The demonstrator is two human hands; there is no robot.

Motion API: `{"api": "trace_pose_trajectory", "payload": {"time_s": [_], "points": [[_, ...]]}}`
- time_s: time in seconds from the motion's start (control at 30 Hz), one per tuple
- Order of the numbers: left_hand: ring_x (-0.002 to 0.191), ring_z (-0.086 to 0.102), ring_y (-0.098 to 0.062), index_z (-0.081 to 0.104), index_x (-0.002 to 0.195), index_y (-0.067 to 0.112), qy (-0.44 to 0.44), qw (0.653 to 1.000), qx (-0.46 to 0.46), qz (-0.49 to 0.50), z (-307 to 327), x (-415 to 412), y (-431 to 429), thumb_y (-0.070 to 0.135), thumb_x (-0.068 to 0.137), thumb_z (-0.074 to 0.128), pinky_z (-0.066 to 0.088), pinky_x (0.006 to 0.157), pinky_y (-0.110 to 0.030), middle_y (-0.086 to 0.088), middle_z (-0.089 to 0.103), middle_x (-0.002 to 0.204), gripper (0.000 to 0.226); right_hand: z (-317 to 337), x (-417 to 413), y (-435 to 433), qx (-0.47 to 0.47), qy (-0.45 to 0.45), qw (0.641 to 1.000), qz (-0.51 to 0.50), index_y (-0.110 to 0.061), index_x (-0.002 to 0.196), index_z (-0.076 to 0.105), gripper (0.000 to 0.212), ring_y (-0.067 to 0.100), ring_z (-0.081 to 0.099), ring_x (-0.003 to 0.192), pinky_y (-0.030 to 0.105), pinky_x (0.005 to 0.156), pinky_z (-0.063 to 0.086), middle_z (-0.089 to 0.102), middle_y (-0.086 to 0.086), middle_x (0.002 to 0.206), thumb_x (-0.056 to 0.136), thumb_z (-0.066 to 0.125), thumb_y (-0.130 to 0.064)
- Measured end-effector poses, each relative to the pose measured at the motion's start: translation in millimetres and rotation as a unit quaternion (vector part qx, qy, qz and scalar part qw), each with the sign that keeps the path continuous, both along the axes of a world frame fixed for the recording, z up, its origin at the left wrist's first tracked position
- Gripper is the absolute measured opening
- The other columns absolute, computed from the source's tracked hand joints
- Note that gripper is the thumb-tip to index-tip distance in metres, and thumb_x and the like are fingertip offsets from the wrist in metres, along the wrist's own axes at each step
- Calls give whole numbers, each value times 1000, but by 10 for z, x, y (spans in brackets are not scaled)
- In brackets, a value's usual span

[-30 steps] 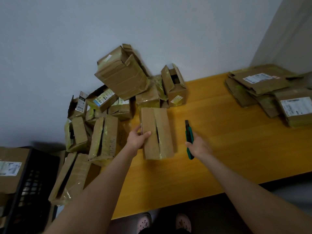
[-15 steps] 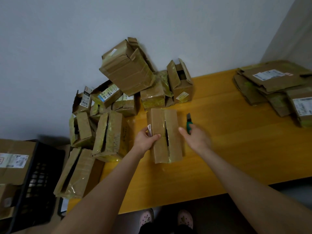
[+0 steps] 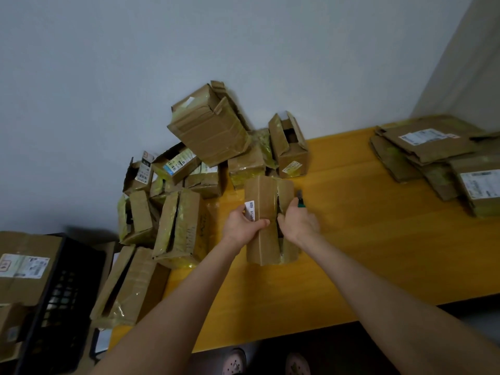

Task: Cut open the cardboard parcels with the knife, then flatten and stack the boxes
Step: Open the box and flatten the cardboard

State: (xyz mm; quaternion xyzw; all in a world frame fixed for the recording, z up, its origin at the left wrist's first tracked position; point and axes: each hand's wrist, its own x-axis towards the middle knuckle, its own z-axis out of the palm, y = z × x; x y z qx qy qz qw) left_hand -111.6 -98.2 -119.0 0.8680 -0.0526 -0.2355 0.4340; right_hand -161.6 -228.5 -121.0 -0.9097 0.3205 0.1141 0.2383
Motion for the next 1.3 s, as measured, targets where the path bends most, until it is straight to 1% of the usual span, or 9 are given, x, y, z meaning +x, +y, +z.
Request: {"api": "trace_pose_trajectory", "payload": {"time_s": [0.23,0.37,0.47,0.57,0.7,0.83,0.93,1.1,1.3], "points": [[93,63,-20,55,110,21,28,999,-16,-37,64,84,126,24,82,74,56,78,-38,-5,65,104,35,-27,-42,-87,36,-19,999,11,-6,121,48,26,35,59,104,32,69,39,61,16,115,100,38,-18],[97,63,-21,53,123,17,67,996,-34,-55,112,147,203,21,84,72,55,71,-31,-6,63,107,43,-91,-91,-219,127,-49,991,14,-4,102,51,14,28,55,83,33,65,42,58,15,100,98,41,-13],[105,63,-21,54,129,14,107,992,-58,-38,90,224,369,21,85,70,57,79,-37,-4,64,111,47,-69,-122,-303,244,-106,964,-22,3,104,57,19,20,51,71,28,57,39,55,13,91,97,41,-4],[105,62,-19,47,138,13,130,988,-72,-29,38,240,430,24,86,70,57,82,-37,-5,63,116,57,-47,-102,-326,257,-119,958,-31,1,107,58,19,26,56,82,29,63,43,59,16,96,97,45,-9],[116,57,-26,26,151,17,-33,998,57,-5,-6,181,222,34,90,65,50,96,-43,-8,55,133,75,-94,-73,-218,254,-137,955,-63,2,94,57,14,21,51,75,29,63,42,56,14,89,95,47,-7],[113,58,-28,21,148,17,-172,936,296,-78,-2,53,-7,55,80,69,51,77,-35,-11,40,140,91,-81,-49,-71,227,-155,959,-64,-6,83,54,14,18,50,66,25,52,38,54,7,78,95,47,-9],[103,60,-25,31,139,12,-209,893,390,-85,11,72,12,48,82,69,50,66,-31,-12,41,132,77,-67,-56,-42,205,-157,965,-42,-12,72,45,24,14,47,62,21,48,33,47,2,72,96,47,-8],[92,61,-27,47,127,11,-237,900,342,-129,37,106,-3,31,98,47,44,61,-30,-10,52,117,36,-42,-101,-110,225,-173,958,-49,-13,79,49,19,12,49,64,19,47,34,48,-5,72,97,48,-6],[86,63,-29,59,118,11,-236,927,264,-122,3,177,111,24,104,35,49,67,-35,-9,63,92,31,-51,-149,-186,269,-171,945,-73,-2,110,60,18,21,56,88,28,68,47,58,6,98,97,49,-6]]}}
